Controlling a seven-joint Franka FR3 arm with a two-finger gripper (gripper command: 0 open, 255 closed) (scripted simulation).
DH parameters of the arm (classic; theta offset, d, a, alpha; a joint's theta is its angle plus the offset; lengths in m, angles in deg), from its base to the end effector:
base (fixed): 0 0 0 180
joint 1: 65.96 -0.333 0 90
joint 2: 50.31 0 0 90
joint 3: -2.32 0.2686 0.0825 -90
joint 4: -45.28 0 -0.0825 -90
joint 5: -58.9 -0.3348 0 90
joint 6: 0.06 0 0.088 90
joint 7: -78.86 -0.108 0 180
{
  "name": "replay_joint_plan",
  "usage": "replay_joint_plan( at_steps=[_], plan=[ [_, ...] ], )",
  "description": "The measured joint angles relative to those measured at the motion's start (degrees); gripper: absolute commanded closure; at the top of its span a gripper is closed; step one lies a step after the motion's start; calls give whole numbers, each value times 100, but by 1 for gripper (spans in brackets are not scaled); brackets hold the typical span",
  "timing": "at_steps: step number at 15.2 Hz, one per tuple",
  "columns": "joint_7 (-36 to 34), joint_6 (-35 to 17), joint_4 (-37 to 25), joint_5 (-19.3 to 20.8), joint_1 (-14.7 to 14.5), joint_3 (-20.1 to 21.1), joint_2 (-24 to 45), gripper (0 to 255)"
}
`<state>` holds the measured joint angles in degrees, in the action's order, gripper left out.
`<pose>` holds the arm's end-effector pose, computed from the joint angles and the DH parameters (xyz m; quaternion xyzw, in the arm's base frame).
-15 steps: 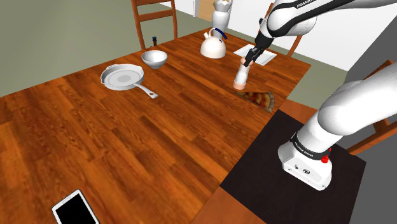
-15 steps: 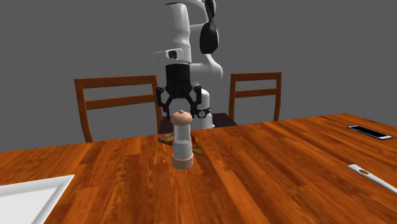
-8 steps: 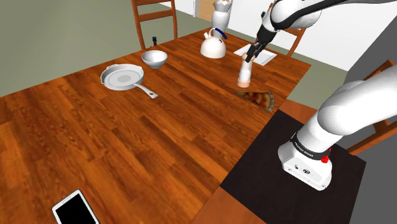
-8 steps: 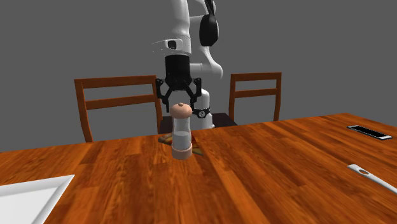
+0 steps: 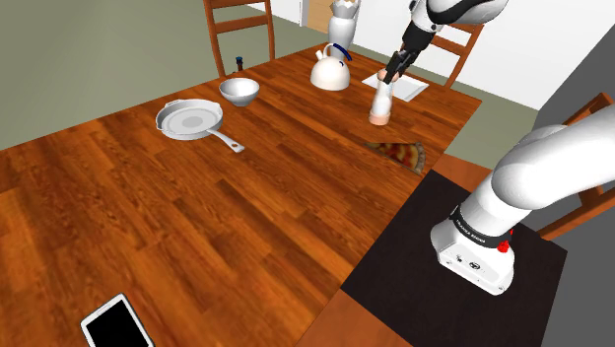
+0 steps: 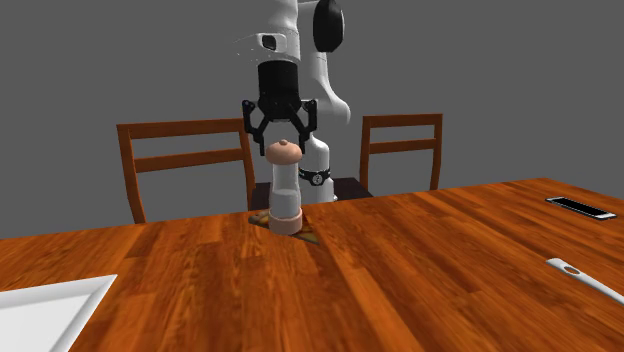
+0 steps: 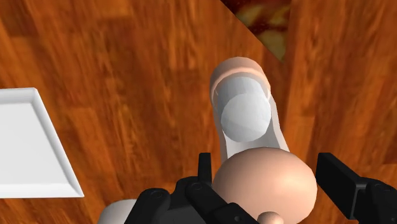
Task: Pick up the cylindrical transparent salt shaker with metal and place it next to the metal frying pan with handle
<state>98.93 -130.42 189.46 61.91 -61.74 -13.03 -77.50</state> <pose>0.3748 -0.1364 0.4397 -0.9929 -0.0265 -0.1164 0.0006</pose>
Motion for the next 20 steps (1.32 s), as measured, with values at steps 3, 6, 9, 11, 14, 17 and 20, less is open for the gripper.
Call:
replay_joint_plan(
  at_steps=[3, 6, 9, 11, 14, 17, 20],
  plan=[
    [-25, 247, -147, 11, 9, 31, -101, 255],
    [-37, 497, -342, 10, 10, 53, -158, 255],
    [-72, 757, -529, 10, 7, 93, -230, 255],
    [-79, 918, -664, 9, 7, 106, -257, 255],
    [-97, 1141, -863, 2, 0, 130, -281, 255],
    [-111, 1376, -1084, -6, -7, 151, -296, 255],
    [-116, 1621, -1338, -17, -16, 166, -287, 255]
  ],
)
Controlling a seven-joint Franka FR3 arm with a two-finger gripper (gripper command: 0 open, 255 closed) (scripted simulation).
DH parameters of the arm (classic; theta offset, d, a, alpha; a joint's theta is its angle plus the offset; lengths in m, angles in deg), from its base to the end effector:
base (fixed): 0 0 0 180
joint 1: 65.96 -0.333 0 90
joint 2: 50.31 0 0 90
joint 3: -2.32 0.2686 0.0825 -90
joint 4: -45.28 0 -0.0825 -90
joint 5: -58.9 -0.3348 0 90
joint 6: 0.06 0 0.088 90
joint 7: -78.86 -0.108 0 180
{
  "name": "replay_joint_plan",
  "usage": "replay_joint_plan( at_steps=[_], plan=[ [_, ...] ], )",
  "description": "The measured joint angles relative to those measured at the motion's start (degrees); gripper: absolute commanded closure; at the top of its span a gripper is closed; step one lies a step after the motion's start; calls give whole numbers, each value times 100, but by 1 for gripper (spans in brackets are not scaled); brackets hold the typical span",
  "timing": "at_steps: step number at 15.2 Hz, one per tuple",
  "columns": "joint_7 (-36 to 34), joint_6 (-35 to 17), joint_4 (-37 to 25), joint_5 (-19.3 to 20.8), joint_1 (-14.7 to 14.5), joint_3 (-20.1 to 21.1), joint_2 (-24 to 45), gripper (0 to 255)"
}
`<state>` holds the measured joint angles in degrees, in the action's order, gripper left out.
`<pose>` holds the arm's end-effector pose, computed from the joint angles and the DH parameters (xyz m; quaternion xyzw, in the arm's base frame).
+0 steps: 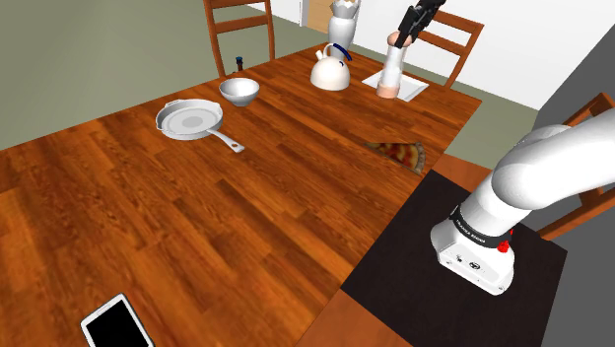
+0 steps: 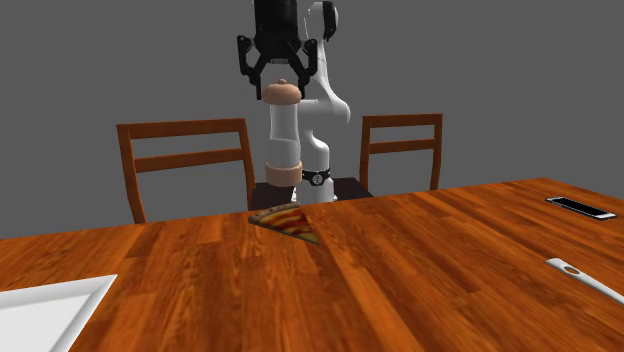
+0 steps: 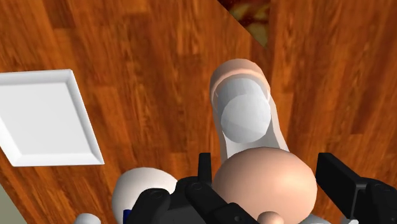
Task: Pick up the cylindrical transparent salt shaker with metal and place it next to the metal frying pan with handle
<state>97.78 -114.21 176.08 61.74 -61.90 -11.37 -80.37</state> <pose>0.3717 -0.1346 0.5342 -0.9929 -0.0266 -0.1163 0.0006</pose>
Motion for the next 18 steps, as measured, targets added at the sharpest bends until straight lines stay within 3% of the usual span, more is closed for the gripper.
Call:
replay_joint_plan(
  at_steps=[18],
  plan=[
    [-197, 1201, -1374, -89, -98, 197, 175, 255]
  ],
)
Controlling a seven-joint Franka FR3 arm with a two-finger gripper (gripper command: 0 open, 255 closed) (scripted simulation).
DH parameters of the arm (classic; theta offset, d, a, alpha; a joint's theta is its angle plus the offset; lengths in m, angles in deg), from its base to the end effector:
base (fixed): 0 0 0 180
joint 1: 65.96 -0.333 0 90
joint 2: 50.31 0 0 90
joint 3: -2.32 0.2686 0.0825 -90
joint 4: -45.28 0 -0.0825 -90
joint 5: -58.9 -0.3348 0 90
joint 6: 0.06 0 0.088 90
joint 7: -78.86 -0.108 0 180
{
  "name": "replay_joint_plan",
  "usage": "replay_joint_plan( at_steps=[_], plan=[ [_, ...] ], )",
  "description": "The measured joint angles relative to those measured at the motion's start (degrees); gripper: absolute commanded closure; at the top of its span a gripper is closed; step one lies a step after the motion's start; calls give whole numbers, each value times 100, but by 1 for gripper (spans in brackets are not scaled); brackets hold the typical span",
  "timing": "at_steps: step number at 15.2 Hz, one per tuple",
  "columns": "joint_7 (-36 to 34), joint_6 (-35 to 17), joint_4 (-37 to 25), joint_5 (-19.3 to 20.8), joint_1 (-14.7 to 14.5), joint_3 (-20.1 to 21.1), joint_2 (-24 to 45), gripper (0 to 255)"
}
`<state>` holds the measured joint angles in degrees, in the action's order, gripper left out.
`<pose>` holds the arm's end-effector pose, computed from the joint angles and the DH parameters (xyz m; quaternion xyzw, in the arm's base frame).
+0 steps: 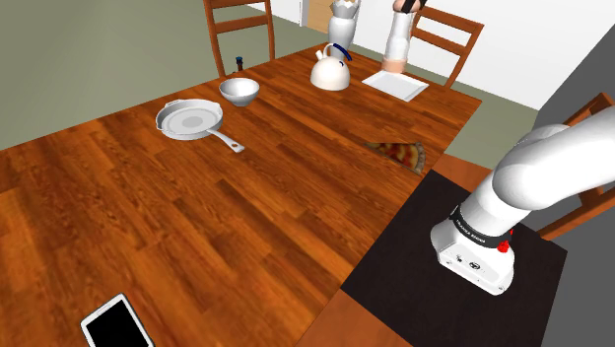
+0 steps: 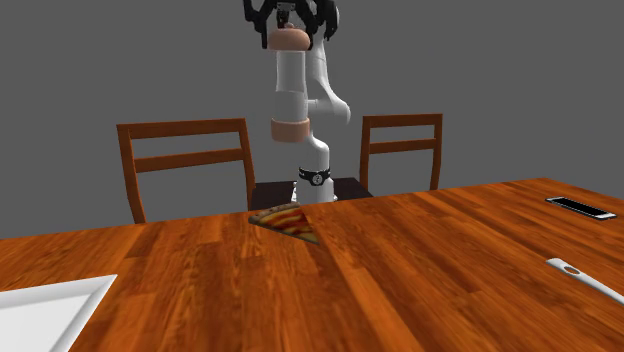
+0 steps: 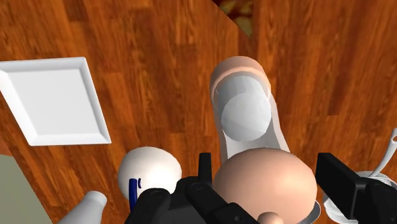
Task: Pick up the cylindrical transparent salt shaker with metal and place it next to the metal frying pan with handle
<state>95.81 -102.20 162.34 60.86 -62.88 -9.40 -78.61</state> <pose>0.3737 -0.1197 0.6087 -0.9929 -0.0268 -0.1163 0.0004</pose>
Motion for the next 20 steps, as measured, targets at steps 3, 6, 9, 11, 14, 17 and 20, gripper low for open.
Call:
replay_joint_plan(
  at_steps=[3, 6, 9, 11, 14, 17, 20],
  plan=[
    [-371, -15, -63, -62, -111, 292, 83, 255],
    [-779, -61, -176, -128, -237, 605, 243, 255],
    [-1178, -111, -297, -176, -357, 908, 416, 255],
    [-1432, -141, -484, -196, -434, 1098, 629, 255],
    [-1810, -132, -729, -204, -543, 1371, 866, 255],
    [-2218, -206, -923, -183, -662, 1659, 1139, 255],
    [-2614, -163, -1317, -124, -778, 1927, 1496, 255]
  ],
)
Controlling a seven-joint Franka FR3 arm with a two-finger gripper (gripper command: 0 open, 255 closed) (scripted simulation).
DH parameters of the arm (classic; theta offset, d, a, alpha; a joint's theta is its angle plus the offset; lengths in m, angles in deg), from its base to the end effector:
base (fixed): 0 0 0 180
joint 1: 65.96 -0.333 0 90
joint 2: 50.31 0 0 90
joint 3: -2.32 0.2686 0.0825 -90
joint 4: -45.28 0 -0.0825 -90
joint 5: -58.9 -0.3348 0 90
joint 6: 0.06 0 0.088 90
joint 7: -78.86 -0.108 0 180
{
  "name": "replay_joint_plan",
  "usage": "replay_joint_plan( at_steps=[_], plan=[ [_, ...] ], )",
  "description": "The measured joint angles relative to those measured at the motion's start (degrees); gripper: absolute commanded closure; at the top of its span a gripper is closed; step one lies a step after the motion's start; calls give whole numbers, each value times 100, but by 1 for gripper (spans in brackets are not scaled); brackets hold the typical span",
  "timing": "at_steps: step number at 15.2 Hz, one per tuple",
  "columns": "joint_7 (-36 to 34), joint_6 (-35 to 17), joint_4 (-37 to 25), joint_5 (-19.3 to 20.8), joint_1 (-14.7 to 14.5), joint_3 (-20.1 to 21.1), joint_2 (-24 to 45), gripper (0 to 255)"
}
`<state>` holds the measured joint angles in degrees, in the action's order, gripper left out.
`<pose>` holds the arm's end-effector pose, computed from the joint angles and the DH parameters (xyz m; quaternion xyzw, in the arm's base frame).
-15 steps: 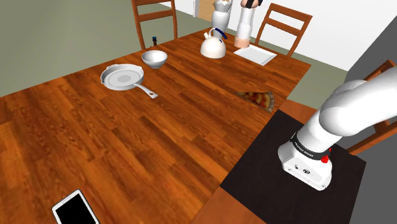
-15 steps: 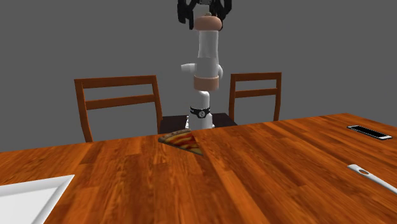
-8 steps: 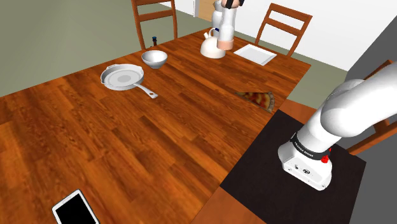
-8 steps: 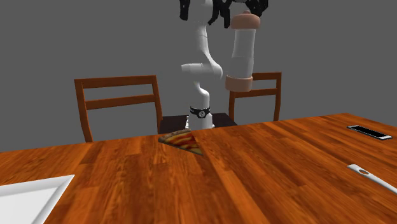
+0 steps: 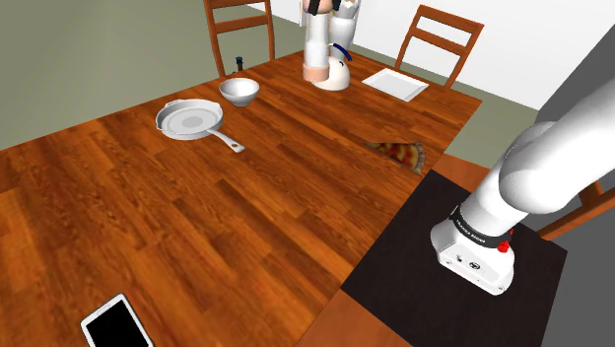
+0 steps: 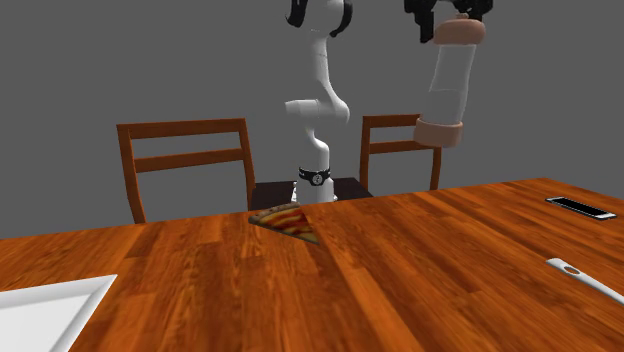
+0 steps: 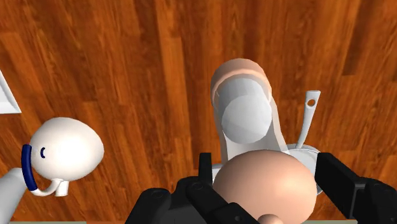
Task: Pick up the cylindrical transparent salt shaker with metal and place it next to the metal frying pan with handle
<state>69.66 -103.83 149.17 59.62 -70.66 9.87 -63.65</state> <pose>0.4530 0.1041 0.6067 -0.9929 -0.0272 -0.1161 0.0001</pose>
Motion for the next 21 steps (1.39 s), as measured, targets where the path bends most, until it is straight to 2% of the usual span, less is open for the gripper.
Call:
replay_joint_plan(
  at_steps=[7, 11, 13, 21],
  plan=[
    [-935, 208, -1167, 311, -332, 572, 1020, 255],
    [-1479, 446, -2159, 638, -619, 854, 1845, 255],
    [-1567, 374, -2160, 681, -663, 884, 1935, 255],
    [-1639, -263, -1415, 666, -647, 878, 1826, 255]
  ],
)
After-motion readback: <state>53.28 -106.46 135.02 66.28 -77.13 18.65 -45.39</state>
